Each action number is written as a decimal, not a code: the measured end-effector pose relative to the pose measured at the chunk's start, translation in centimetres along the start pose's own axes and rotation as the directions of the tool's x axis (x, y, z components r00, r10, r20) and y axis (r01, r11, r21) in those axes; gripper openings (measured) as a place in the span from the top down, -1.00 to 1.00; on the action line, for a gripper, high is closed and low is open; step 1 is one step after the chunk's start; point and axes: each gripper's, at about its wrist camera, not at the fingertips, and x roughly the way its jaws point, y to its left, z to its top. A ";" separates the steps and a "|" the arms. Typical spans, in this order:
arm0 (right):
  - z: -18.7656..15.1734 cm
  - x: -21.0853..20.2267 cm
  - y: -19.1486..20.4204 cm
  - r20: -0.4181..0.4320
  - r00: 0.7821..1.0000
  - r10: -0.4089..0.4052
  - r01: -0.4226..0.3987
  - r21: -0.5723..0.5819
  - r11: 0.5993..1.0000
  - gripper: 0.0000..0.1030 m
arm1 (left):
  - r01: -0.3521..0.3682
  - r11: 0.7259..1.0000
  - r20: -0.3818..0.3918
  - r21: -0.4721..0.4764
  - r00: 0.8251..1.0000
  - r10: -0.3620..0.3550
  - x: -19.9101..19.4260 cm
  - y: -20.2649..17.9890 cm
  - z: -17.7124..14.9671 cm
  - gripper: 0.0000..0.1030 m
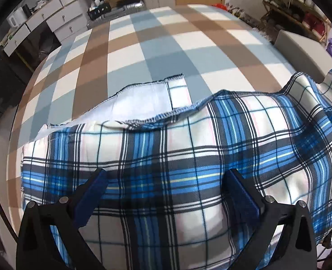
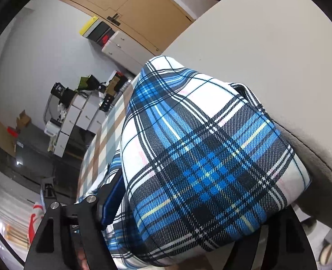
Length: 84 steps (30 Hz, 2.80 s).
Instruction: Fold large clothes
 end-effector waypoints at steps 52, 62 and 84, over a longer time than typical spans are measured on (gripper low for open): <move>-0.9 -6.9 14.0 0.268 0.950 -0.163 0.295 -0.591 0.751 0.66 | 0.177 0.980 0.016 0.095 0.984 -0.180 -5.7 2.8 -4.5 -0.98; -3.4 -5.5 19.9 0.257 0.946 -0.199 0.320 -0.630 0.708 0.65 | 0.248 0.959 0.049 0.134 0.965 -0.257 -6.3 7.2 -6.2 -0.98; -17.9 7.4 23.7 -0.392 0.918 0.061 -0.360 -0.759 0.543 -0.89 | 0.610 0.757 0.109 -0.233 0.790 -0.603 -5.6 21.0 -11.4 -0.98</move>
